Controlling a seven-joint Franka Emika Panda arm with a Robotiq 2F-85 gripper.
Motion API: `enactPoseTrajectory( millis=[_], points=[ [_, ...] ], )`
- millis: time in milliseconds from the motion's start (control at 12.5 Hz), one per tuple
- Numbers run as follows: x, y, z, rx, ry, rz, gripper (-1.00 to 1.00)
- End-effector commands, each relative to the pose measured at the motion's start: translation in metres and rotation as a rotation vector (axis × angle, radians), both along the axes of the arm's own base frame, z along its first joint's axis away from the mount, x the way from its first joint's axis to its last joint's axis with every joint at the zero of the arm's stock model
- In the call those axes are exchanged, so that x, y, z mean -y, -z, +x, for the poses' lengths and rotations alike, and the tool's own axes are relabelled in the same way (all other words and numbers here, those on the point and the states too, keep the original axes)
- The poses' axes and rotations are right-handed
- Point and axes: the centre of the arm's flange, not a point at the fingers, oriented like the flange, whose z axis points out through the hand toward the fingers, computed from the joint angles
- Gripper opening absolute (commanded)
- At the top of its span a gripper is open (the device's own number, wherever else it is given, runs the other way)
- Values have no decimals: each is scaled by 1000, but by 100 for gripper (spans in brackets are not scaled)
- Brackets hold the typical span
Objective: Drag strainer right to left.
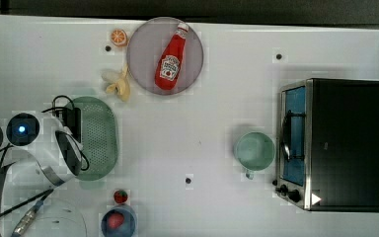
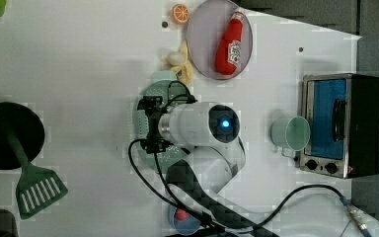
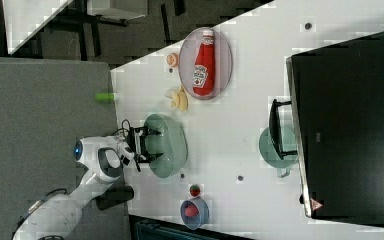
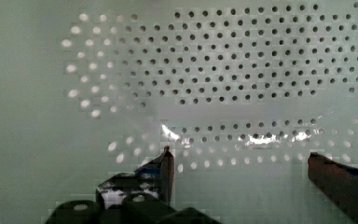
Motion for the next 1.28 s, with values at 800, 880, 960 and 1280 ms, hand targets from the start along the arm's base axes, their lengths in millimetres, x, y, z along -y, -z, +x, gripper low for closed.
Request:
enactPoseTrajectory(
  millis=[800, 880, 960, 1280],
  points=[
    [-50, 7, -7, -24, 97, 33, 100],
    [-53, 7, -6, -24, 107, 40, 100],
    [-55, 8, -5, -21, 106, 43, 100],
    [-46, -20, 8, -7, 31, 31, 100]
  ],
)
